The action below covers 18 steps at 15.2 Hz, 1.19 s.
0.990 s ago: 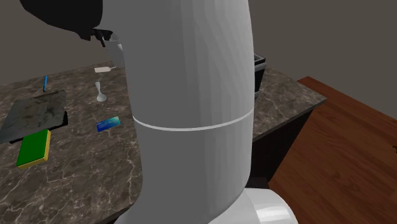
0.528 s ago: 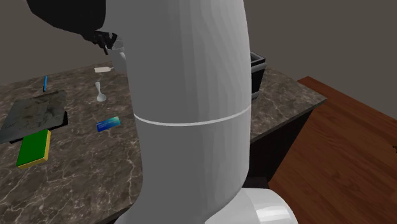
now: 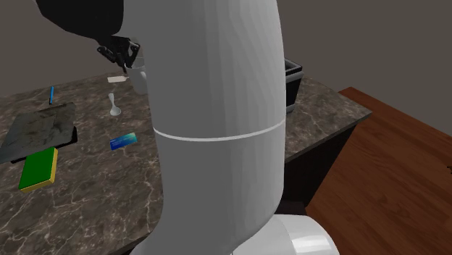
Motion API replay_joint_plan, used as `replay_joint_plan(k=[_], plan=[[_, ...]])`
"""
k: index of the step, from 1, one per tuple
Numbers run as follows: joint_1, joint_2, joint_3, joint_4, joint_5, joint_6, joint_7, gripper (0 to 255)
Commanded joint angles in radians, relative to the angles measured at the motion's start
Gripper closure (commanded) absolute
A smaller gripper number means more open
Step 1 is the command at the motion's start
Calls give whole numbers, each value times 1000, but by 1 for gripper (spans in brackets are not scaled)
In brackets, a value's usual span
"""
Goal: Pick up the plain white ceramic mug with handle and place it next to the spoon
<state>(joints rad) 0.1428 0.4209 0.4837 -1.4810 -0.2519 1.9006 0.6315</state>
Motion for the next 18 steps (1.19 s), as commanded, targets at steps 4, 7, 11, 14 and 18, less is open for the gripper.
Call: replay_joint_plan(k=[4, 7, 11, 14, 18], plan=[[-5, 5, -4, -62, -7, 66, 10, 255], [-5, 15, -7, -89, -14, 101, 16, 255], [-4, 31, -12, -120, -25, 146, 25, 255], [-2, 45, -17, -141, -34, 179, 32, 255], [-2, 51, -19, -149, -38, 193, 35, 255]])
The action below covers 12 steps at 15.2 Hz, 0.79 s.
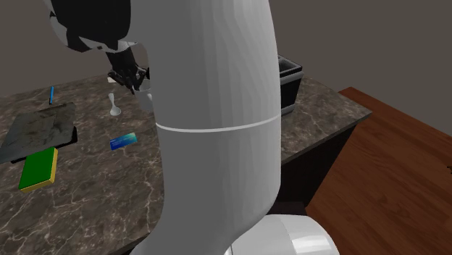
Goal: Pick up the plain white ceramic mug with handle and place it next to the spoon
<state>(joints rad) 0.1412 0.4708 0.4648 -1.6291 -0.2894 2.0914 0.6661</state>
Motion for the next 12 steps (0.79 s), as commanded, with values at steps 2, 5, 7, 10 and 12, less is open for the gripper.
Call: replay_joint_plan(k=[2, 5, 7, 10, 12], plan=[[0, 1, 0, -1, -1, 2, 0, 255], [0, 1, 0, -1, -1, 2, 0, 0], [0, 1, 0, -1, -1, 2, 0, 0], [0, 1, 0, -1, -1, 2, 0, 0], [-3, -27, 9, 26, 16, -50, -10, 0]])
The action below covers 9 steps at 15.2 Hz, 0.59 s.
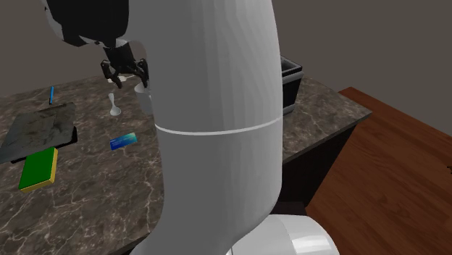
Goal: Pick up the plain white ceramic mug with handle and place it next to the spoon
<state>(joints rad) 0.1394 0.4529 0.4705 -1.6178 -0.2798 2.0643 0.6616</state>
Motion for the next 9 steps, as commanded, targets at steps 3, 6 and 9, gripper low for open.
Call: replay_joint_plan(k=[3, 6, 9], plan=[[-3, -31, 10, 45, 20, -72, -14, 0], [-3, -31, 10, 45, 20, -72, -14, 0], [-3, -31, 10, 45, 20, -72, -14, 0]])
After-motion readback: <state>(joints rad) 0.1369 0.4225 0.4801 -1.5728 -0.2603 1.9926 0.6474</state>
